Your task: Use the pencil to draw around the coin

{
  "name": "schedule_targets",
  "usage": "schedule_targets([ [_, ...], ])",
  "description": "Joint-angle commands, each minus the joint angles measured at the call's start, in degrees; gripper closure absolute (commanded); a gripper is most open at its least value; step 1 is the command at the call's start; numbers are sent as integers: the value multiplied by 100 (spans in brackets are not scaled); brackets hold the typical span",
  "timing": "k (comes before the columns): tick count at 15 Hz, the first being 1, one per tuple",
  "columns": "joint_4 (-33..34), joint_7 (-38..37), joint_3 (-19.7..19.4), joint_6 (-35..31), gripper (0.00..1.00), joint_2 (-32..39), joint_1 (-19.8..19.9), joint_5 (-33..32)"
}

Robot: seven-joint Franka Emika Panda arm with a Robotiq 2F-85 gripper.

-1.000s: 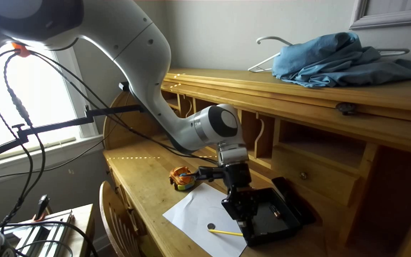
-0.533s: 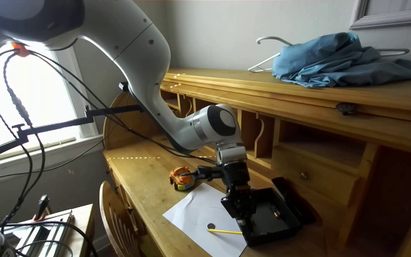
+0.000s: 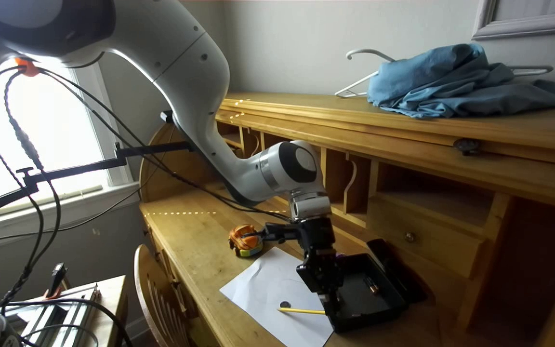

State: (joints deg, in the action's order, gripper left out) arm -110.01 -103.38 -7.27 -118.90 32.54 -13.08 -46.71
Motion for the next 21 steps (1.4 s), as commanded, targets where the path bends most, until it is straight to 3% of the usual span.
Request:
schedule_targets([
  [1,75,-229,76,146,98,29,11,-229],
  [21,203,-468,199,206,98,89,-7,-425],
])
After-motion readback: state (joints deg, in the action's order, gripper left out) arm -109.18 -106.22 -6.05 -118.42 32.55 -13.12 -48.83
